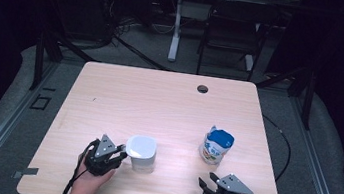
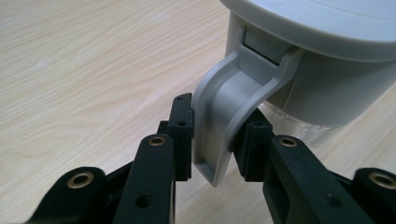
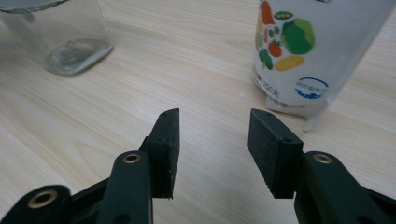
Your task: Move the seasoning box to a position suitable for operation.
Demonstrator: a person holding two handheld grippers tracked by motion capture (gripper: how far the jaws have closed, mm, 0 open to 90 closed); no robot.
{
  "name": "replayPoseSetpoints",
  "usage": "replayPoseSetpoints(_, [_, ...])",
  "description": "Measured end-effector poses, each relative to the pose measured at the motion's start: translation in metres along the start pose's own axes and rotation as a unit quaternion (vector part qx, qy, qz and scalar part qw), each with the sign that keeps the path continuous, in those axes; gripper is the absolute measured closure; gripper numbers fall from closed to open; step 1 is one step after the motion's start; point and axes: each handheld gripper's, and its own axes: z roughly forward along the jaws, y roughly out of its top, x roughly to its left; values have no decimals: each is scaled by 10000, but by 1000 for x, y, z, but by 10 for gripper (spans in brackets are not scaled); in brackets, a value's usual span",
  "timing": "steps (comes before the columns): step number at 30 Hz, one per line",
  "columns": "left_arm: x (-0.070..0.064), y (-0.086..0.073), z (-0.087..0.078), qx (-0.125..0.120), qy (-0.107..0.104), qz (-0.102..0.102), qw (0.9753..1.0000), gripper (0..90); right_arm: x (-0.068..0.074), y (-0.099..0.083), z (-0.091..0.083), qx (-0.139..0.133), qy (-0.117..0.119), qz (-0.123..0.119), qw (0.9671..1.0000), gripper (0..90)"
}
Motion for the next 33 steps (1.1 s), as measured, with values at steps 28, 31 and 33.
replayPoseSetpoints(28, [-27,4,1,69,-478,151,9987,696,39,58,17,-248,792,-368,9959,521])
replayPoseSetpoints(31, [-25,5,-1,44,-482,35,9988,644,41,58,15,-176,746,-482,9959,517])
replayPoseSetpoints(33, [-26,5,-3,46,-467,-8,9989,589,39,56,14,-161,755,-444,9960,530])
